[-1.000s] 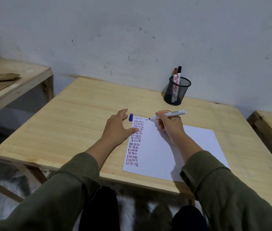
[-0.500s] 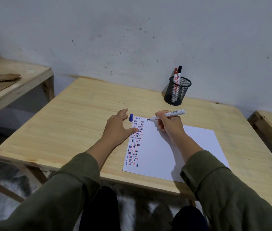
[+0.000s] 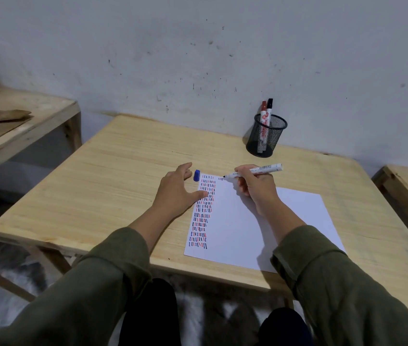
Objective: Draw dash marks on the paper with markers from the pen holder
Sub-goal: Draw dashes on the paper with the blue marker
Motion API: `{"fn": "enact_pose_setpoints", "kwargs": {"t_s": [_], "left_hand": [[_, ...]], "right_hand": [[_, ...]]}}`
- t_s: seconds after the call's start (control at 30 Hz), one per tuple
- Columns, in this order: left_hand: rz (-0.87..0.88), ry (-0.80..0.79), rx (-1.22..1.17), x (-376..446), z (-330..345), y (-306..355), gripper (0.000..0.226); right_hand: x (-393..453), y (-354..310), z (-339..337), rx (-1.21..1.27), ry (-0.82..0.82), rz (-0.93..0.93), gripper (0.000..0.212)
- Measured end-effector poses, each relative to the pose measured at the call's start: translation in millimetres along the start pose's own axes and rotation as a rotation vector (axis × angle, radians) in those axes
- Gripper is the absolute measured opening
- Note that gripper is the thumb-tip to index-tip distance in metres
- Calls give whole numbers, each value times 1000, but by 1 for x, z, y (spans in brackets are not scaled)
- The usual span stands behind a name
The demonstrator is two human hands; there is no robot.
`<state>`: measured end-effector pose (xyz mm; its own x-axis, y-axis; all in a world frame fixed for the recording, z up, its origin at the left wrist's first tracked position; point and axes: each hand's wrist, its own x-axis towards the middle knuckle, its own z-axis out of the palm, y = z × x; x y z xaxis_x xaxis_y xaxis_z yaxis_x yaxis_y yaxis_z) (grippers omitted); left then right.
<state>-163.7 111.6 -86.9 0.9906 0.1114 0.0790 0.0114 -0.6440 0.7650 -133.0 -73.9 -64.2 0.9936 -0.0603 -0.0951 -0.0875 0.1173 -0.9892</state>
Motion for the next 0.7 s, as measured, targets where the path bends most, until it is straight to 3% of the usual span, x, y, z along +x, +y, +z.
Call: {"fn": "enact_pose_setpoints", "kwargs": {"t_s": [0.17, 0.33, 0.47, 0.6, 0.7], "left_hand": [[0, 14, -82, 5, -2, 0, 65], [16, 29, 12, 13, 4, 7, 39], [-20, 76, -6, 20, 7, 14, 24], [-104, 192, -366, 20, 1, 45, 16], [-192, 182, -629, 25, -4, 72, 11]], "right_hand": [[-4, -5, -1, 78, -13, 27, 5], [-7, -12, -7, 183, -18, 88, 8], [-4, -17, -16, 111, -36, 25, 11], [-5, -34, -22, 132, -79, -31, 13], [-8, -51, -23, 158, -115, -81, 13]]}}
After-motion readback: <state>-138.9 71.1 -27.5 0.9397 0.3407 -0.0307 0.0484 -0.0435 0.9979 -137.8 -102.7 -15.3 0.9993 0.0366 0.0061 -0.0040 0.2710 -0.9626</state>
